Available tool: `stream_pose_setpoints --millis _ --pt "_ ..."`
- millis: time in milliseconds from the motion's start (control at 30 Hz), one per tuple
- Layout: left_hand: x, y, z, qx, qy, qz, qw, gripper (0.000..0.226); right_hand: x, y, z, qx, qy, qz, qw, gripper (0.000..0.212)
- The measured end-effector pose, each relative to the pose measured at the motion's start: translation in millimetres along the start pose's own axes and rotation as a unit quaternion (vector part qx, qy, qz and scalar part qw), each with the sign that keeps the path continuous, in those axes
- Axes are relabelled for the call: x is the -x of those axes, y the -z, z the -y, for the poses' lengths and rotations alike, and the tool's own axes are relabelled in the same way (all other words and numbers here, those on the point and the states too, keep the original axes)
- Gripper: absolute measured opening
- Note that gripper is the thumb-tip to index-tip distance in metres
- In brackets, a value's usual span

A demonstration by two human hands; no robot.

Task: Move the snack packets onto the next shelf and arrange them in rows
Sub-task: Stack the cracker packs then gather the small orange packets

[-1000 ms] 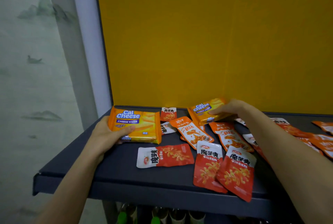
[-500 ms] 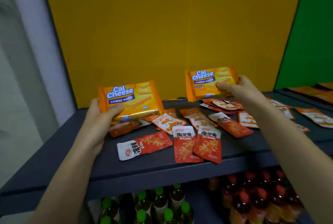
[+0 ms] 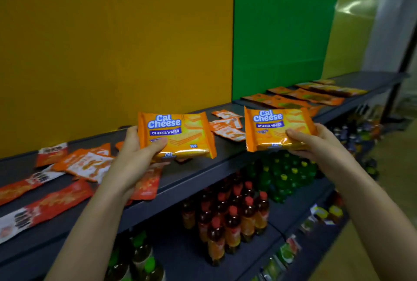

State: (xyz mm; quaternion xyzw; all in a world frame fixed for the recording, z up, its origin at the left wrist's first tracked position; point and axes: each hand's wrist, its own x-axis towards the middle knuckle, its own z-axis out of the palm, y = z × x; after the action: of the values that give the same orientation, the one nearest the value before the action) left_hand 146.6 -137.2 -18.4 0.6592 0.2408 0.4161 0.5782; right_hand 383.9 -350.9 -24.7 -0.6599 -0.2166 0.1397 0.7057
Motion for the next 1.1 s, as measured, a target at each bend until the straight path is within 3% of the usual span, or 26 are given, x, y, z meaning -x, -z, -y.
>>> stream_pose_setpoints --millis 167,400,667,1100 --pt "2.6 -99.5 22.5 0.035 0.018 0.058 0.998 0.035 -4.6 92.2 -13.1 -0.009 -0.039 -0.058 0.998 0.027" --pt "21.1 -255.3 50.2 0.069 0.036 0.115 0.99 0.037 -14.1 229.0 -29.6 -0.022 -0.05 -0.119 0.991 0.022" --pt "45.0 -411.4 89.9 0.082 0.083 0.19 0.975 0.024 -23.0 380.0 -50.2 -0.031 -0.039 -0.193 0.98 0.04" --pt "-13.3 -624.0 144.9 0.051 0.14 0.301 0.942 0.028 -102.3 535.2 -101.9 -0.008 -0.083 -0.27 0.959 0.039"
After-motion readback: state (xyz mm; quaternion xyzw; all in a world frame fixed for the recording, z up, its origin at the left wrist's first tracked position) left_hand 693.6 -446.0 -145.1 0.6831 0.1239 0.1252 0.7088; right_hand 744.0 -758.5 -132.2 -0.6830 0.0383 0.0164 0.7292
